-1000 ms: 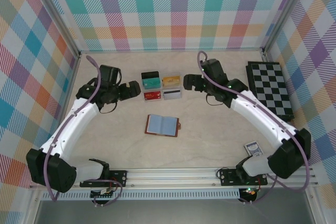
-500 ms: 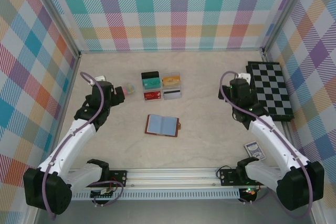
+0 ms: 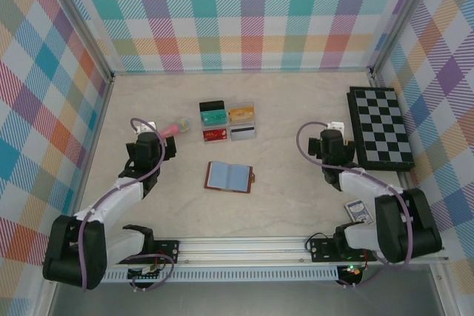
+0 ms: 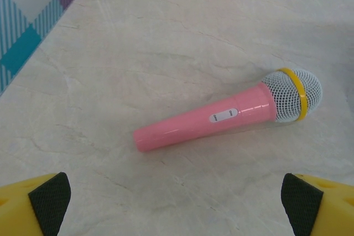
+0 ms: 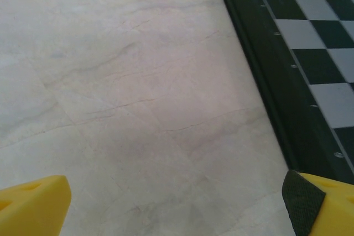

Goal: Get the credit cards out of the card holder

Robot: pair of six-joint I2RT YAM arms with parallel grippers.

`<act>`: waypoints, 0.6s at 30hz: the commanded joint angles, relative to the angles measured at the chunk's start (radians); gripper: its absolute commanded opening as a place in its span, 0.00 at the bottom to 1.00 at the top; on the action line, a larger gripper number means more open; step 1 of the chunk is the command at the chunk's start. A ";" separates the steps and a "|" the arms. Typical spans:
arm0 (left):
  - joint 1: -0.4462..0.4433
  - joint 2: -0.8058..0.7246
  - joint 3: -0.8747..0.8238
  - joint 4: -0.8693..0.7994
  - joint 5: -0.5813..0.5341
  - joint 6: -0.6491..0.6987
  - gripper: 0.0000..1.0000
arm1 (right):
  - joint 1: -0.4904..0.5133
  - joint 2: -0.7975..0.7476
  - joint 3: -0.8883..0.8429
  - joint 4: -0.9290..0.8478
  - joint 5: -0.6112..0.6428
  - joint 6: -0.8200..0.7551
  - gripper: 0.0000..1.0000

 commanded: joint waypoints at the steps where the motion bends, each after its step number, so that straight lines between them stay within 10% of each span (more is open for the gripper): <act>1: 0.032 0.045 -0.041 0.227 0.089 0.095 1.00 | -0.009 0.036 -0.013 0.225 -0.076 -0.085 1.00; 18: 0.123 0.335 -0.122 0.681 0.368 0.057 1.00 | -0.178 0.179 -0.077 0.560 -0.488 -0.110 1.00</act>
